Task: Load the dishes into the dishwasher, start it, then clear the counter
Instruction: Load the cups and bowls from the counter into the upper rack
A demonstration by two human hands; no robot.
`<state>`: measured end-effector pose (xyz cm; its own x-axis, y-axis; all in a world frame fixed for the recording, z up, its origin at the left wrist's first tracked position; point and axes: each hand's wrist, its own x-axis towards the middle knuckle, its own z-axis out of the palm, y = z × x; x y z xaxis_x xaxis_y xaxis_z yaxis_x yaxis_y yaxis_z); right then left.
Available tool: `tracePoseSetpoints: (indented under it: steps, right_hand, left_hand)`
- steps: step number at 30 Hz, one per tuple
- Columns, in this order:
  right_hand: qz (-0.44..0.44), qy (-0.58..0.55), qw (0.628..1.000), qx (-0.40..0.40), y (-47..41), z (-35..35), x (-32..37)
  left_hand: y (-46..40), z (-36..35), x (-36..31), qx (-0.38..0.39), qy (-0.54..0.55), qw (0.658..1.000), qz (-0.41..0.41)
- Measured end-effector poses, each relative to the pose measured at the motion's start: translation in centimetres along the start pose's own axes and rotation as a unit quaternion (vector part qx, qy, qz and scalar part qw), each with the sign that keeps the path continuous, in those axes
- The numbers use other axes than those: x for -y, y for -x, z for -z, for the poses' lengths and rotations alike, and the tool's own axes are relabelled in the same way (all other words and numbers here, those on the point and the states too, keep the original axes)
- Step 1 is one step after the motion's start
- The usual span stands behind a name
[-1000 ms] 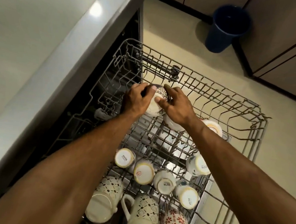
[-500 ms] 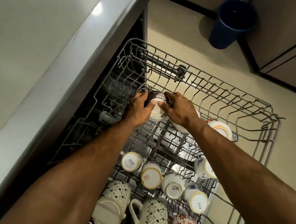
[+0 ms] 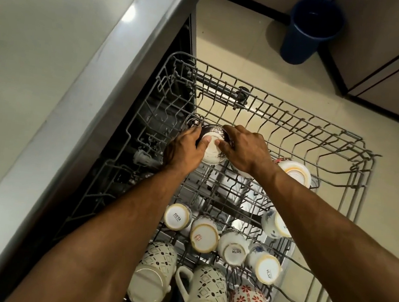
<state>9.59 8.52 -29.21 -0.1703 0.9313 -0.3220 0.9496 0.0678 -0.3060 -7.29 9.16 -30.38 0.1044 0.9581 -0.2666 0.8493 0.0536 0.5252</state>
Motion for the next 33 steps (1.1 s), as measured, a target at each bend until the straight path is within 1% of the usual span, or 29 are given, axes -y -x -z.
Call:
tracePoseSetpoints:
  steps: [6, 12, 17, 20, 22, 29, 31, 33]
  right_hand:
    - [-0.017, -0.011, 1.0, -0.014, 1.7, 0.5, -0.2]
    - [-0.034, -0.003, 0.999, -0.028, 5.0, 2.7, 0.1]
    - [-0.069, 0.021, 0.996, -0.047, 10.6, 7.5, 1.9]
    - [-0.078, 0.035, 0.994, -0.067, 13.8, 11.1, 3.2]
    - [-0.082, 0.037, 0.992, -0.084, 15.3, 13.4, 3.9]
    - [-0.07, 0.039, 0.984, -0.157, 20.0, 21.4, 7.3]
    - [-0.056, 0.049, 0.98, -0.183, 21.2, 23.3, 8.2]
    - [-0.032, 0.057, 0.978, -0.198, 22.2, 24.8, 9.3]
  left_hand:
    - [1.3, 0.8, -1.0, -0.005, -0.062, 0.998, -0.02]
    - [3.4, 2.8, -2.8, 0.027, -0.141, 0.986, -0.089]
    - [7.3, 7.1, -6.0, 0.063, -0.159, 0.977, -0.129]
    - [9.6, 10.3, -8.4, 0.066, -0.162, 0.972, -0.155]
    - [10.9, 12.2, -9.8, 0.058, -0.173, 0.968, -0.173]
    - [14.7, 19.3, -13.8, -0.016, -0.2, 0.955, -0.217]
    - [15.5, 21.4, -14.6, -0.049, -0.195, 0.953, -0.227]
    - [16.6, 23.3, -15.0, -0.076, -0.193, 0.953, -0.22]
